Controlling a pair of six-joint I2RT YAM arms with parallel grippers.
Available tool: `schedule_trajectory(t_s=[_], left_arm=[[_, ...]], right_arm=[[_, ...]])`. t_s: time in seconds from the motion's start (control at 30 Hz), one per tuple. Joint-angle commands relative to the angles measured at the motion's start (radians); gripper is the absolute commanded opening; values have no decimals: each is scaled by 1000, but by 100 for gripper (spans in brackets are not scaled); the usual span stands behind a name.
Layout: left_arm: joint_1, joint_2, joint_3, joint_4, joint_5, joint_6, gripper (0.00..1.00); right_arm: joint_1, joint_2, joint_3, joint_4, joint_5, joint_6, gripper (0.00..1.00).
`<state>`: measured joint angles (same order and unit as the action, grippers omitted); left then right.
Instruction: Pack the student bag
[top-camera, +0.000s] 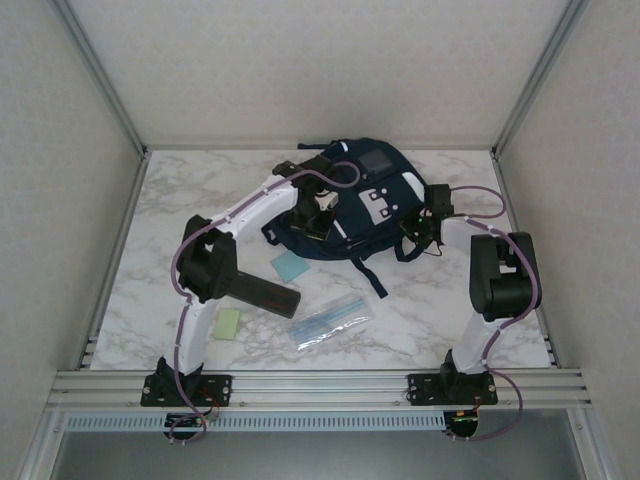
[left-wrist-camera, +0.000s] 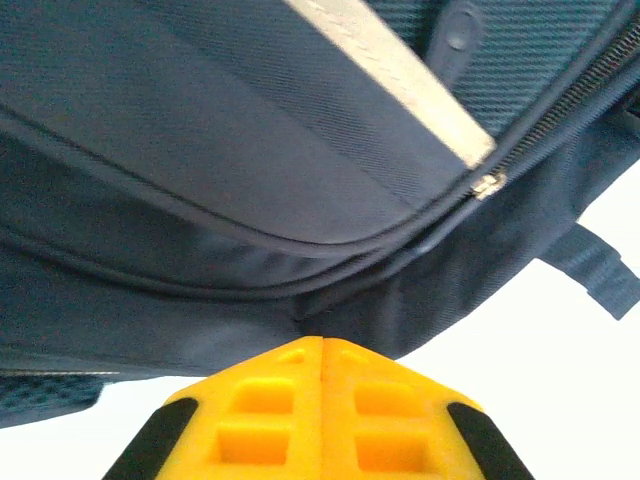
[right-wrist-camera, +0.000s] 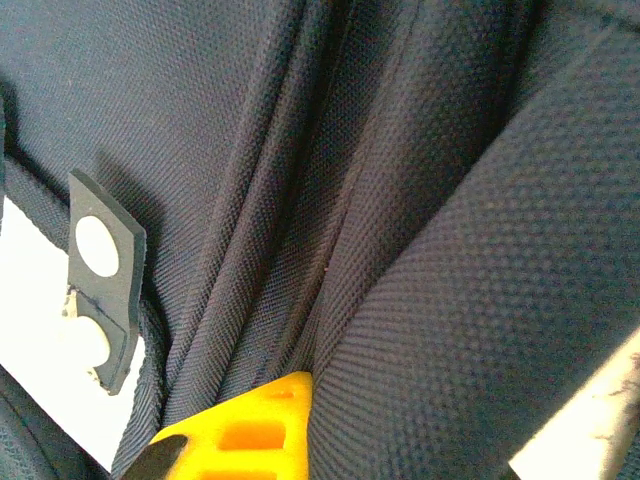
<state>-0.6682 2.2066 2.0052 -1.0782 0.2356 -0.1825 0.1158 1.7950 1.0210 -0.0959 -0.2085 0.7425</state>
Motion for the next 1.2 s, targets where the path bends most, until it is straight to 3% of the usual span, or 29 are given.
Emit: schedule_trajectory(t_s=[0.0,0.03,0.1,0.2,0.4,0.57,0.73,1.0,1.17], left_arm=[[-21,6,-26,34,67,-20,10],[-26,3,-35,60,83,-31,22],[-36,-1,-56,109,120,-55,36],[-53,1,-85,187,161,-95,49],[-68,49,-124,288,169,-138,49],[-71,100,-145,281,101,-104,48],[-80,105,-236,287,-58,-72,52],[-116,-53,-414,501,-440,-116,68],[-123,-3,-363,524,-416,-112,72]], right_arm=[[-8,-46,-13,-34,40,-33,0],[-8,-46,-15,-31,37,-33,0],[-7,-46,-23,-22,25,-28,2],[-8,-46,-44,1,15,-10,3],[-5,-37,-72,29,0,7,3],[-5,-42,-88,39,1,12,2],[-4,-45,-93,48,-3,20,2],[-3,-51,-97,56,-6,31,2],[-1,-43,-99,60,-14,38,2]])
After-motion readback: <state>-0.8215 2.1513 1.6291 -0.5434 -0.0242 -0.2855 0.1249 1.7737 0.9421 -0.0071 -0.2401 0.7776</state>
